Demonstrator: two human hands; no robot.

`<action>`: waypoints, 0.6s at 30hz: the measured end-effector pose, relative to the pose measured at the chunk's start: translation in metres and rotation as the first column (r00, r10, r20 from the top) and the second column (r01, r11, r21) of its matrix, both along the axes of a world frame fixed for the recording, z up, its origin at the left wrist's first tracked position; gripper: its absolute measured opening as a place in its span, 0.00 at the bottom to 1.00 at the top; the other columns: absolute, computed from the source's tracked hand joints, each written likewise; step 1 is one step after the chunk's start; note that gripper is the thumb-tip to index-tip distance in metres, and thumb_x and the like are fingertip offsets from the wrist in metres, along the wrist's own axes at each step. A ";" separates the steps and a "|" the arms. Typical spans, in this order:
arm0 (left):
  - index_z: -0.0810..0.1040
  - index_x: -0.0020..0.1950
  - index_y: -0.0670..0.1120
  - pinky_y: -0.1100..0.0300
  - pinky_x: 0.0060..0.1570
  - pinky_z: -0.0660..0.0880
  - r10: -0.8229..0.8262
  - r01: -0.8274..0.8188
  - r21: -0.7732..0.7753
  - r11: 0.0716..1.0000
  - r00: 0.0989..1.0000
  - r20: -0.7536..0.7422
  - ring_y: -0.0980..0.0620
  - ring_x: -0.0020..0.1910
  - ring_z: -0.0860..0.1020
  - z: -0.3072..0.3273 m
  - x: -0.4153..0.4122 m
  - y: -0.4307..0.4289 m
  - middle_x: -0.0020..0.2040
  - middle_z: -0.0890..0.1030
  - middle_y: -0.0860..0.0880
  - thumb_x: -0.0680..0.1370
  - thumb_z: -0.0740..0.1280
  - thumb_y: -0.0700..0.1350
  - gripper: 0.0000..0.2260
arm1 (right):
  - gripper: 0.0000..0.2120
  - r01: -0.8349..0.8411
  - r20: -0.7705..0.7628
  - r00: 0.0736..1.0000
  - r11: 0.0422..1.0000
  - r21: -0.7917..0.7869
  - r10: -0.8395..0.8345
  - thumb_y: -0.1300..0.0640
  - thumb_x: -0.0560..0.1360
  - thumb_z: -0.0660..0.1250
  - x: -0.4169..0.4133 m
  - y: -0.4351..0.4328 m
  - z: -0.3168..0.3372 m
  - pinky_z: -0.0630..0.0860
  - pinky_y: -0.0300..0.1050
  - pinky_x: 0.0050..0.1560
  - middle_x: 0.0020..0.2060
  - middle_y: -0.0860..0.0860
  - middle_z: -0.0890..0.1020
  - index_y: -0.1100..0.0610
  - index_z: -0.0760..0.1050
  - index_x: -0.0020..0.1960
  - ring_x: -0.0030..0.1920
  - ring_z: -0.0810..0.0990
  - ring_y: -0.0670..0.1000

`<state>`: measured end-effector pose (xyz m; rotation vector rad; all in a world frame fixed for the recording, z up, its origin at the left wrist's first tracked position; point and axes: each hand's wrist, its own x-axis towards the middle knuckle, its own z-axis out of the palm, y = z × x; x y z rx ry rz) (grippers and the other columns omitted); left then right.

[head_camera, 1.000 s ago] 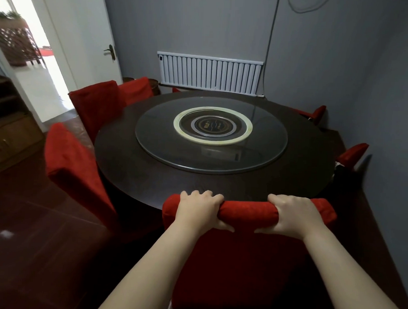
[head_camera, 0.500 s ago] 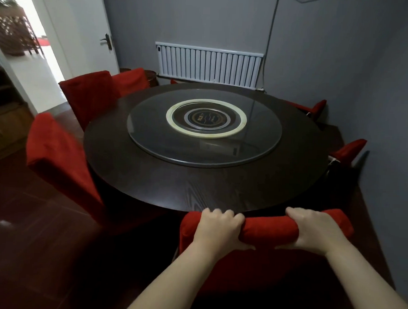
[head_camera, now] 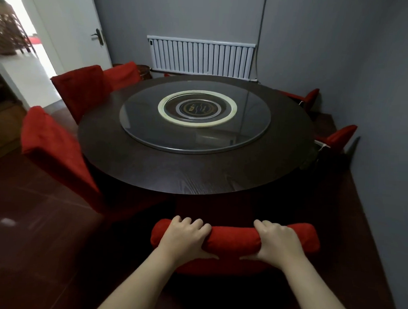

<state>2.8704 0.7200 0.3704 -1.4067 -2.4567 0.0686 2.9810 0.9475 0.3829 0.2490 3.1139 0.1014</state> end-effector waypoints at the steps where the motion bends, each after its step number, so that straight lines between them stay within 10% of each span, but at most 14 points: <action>1: 0.80 0.42 0.51 0.60 0.28 0.70 -0.019 0.019 -0.010 1.000 1.000 -0.010 0.51 0.25 0.75 0.002 -0.001 -0.007 0.31 0.76 0.54 0.62 0.60 0.77 0.31 | 0.40 0.007 0.010 1.000 1.000 0.001 -0.007 0.18 0.55 0.58 0.002 -0.009 0.002 0.72 0.43 0.43 0.46 0.44 0.78 0.49 0.69 0.52 0.46 0.80 0.48; 9: 0.80 0.44 0.51 0.62 0.26 0.67 -0.117 0.113 -0.094 0.989 0.992 -0.037 0.51 0.24 0.74 0.004 -0.024 -0.055 0.32 0.77 0.53 0.63 0.60 0.77 0.32 | 0.39 -0.012 -0.100 0.995 0.999 -0.041 0.008 0.20 0.59 0.59 0.004 -0.063 -0.004 0.75 0.44 0.47 0.44 0.46 0.79 0.52 0.73 0.51 0.43 0.79 0.49; 18: 0.79 0.42 0.48 0.60 0.26 0.66 -0.168 0.169 0.000 0.986 0.979 -0.119 0.50 0.24 0.72 -0.001 -0.038 -0.057 0.31 0.75 0.52 0.63 0.59 0.77 0.33 | 0.35 -0.190 -0.338 0.913 0.971 0.146 0.230 0.22 0.60 0.63 -0.009 -0.056 -0.013 0.73 0.44 0.25 0.27 0.49 0.75 0.56 0.75 0.34 0.24 0.74 0.50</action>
